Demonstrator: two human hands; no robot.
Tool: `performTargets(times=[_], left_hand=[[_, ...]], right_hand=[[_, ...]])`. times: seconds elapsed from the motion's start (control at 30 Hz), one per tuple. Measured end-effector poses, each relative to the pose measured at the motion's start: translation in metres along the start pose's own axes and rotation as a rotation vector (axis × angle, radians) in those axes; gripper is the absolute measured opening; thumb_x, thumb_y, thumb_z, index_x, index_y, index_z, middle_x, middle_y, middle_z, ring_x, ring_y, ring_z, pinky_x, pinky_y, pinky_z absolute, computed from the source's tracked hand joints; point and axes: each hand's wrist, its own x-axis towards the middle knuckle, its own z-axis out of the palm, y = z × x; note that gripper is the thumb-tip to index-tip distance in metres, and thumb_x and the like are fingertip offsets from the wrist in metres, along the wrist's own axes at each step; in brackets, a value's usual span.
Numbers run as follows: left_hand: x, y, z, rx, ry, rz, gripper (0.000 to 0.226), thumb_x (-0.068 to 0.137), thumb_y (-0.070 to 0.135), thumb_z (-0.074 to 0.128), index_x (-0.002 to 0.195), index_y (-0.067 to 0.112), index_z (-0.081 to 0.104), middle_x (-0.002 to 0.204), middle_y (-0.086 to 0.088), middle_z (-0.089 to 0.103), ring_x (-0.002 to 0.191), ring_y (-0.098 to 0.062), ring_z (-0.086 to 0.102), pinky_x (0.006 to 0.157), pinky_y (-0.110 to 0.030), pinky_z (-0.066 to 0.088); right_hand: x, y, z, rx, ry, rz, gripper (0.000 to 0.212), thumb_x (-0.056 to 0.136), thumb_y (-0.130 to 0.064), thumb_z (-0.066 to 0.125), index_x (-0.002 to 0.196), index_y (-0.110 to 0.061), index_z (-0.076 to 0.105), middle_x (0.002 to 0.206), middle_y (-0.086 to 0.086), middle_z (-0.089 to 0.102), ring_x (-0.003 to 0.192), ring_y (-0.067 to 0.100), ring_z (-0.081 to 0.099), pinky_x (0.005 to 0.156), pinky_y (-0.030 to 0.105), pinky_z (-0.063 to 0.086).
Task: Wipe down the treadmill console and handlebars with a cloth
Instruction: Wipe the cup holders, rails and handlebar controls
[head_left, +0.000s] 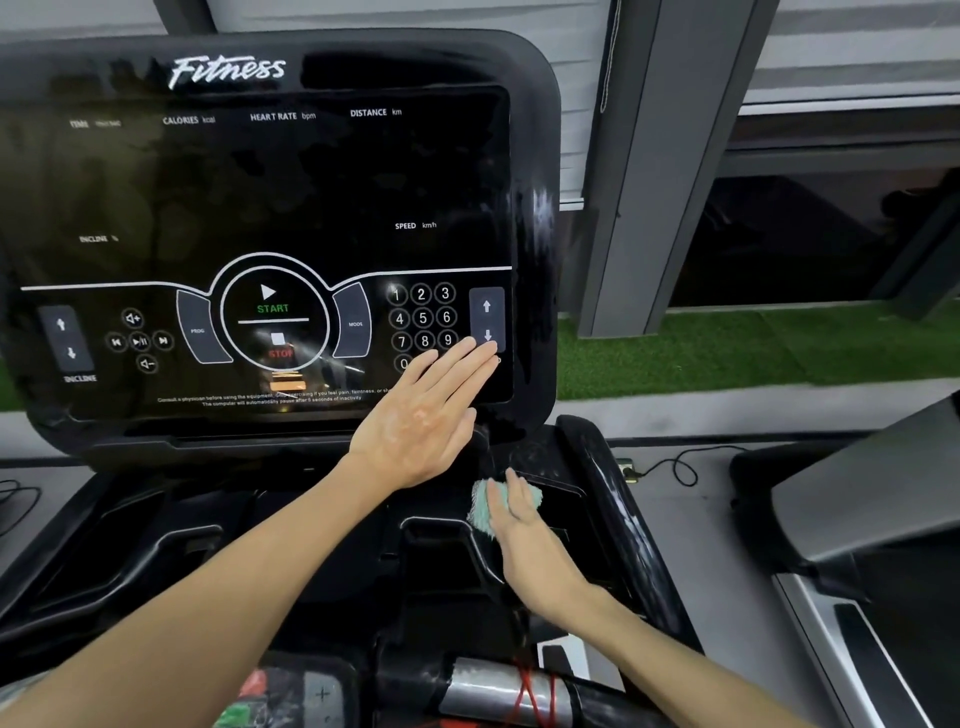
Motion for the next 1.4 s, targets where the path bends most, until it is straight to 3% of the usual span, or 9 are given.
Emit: performTargets(times=[0.2, 0.33, 0.4, 0.57, 0.73, 0.83, 1.0, 1.23, 1.4], left_hand=[[0.001, 0.0, -0.001, -0.003, 0.0, -0.007, 0.056, 0.096, 0.023, 0.036, 0.15, 0.006, 0.034, 0.159, -0.007, 0.029, 0.146, -0.023, 0.027, 0.118, -0.04, 0.021], [0.001, 0.0, 0.0, -0.001, -0.001, -0.002, 0.056, 0.097, 0.023, 0.036, 0.15, 0.005, 0.034, 0.159, -0.008, 0.029, 0.146, -0.023, 0.027, 0.118, -0.041, 0.022], [0.001, 0.0, 0.0, -0.003, 0.0, 0.002, 0.056, 0.096, 0.023, 0.037, 0.15, 0.005, 0.034, 0.159, -0.008, 0.029, 0.146, -0.023, 0.027, 0.118, -0.041, 0.023], [-0.001, -0.002, 0.002, -0.011, -0.007, 0.006, 0.058, 0.096, 0.024, 0.039, 0.15, 0.006, 0.032, 0.16, -0.006, 0.026, 0.148, -0.022, 0.024, 0.119, -0.041, 0.023], [-0.001, -0.002, 0.002, 0.001, -0.016, 0.002, 0.058, 0.097, 0.024, 0.038, 0.151, 0.007, 0.03, 0.161, -0.006, 0.024, 0.149, -0.021, 0.021, 0.119, -0.04, 0.018], [0.0, -0.001, 0.002, 0.005, -0.013, 0.0, 0.058, 0.097, 0.025, 0.037, 0.151, 0.007, 0.029, 0.161, -0.006, 0.024, 0.149, -0.021, 0.021, 0.12, -0.04, 0.017], [0.0, 0.0, 0.002, -0.008, 0.015, 0.0, 0.057, 0.097, 0.024, 0.036, 0.151, 0.006, 0.031, 0.16, -0.007, 0.026, 0.148, -0.022, 0.024, 0.119, -0.041, 0.02], [0.0, -0.001, 0.001, 0.002, 0.006, 0.008, 0.057, 0.096, 0.023, 0.038, 0.15, 0.005, 0.032, 0.159, -0.008, 0.028, 0.147, -0.023, 0.025, 0.118, -0.041, 0.022], [0.0, -0.001, 0.0, 0.005, 0.002, 0.009, 0.058, 0.095, 0.022, 0.039, 0.15, 0.006, 0.033, 0.159, -0.008, 0.028, 0.147, -0.023, 0.025, 0.118, -0.041, 0.021]], right_hand=[[0.04, 0.012, -0.01, -0.072, 0.127, 0.071, 0.067, 0.09, 0.01, 0.035, 0.152, -0.009, 0.02, 0.16, 0.014, 0.009, 0.148, 0.03, -0.001, 0.118, 0.037, 0.014], [0.071, 0.016, -0.028, -0.031, 0.132, 0.107, 0.039, 0.087, 0.003, 0.045, 0.123, -0.004, 0.058, 0.137, 0.016, 0.048, 0.13, 0.033, 0.038, 0.104, 0.034, 0.037], [0.091, 0.021, -0.037, 0.002, 0.084, 0.172, 0.035, 0.09, -0.005, 0.045, 0.123, -0.006, 0.059, 0.13, 0.016, 0.056, 0.122, 0.032, 0.049, 0.099, 0.029, 0.038], [0.126, 0.042, -0.048, -0.102, -0.097, 0.338, 0.041, 0.099, -0.018, 0.044, 0.14, -0.015, 0.044, 0.144, 0.008, 0.046, 0.134, 0.025, 0.04, 0.114, 0.041, 0.025], [0.107, 0.042, -0.048, -0.023, -0.098, 0.332, 0.039, 0.095, -0.012, 0.051, 0.133, -0.004, 0.049, 0.13, 0.016, 0.056, 0.119, 0.031, 0.053, 0.096, 0.032, 0.042], [0.079, 0.04, -0.042, -0.06, 0.03, 0.148, 0.036, 0.095, -0.004, 0.043, 0.129, -0.006, 0.054, 0.135, 0.015, 0.05, 0.127, 0.031, 0.043, 0.095, 0.028, 0.035], [0.042, 0.058, -0.028, -0.112, -0.071, 0.036, 0.052, 0.101, -0.008, 0.033, 0.152, -0.019, 0.026, 0.159, 0.008, 0.018, 0.148, 0.027, 0.01, 0.113, 0.046, 0.029], [0.093, 0.074, -0.046, -0.061, -0.045, 0.2, 0.04, 0.093, 0.0, 0.043, 0.131, -0.007, 0.055, 0.141, 0.017, 0.042, 0.127, 0.037, 0.044, 0.1, 0.035, 0.035], [0.104, 0.072, -0.052, -0.059, -0.08, 0.207, 0.034, 0.097, -0.008, 0.045, 0.13, -0.009, 0.056, 0.136, 0.02, 0.051, 0.12, 0.038, 0.05, 0.09, 0.034, 0.038]])
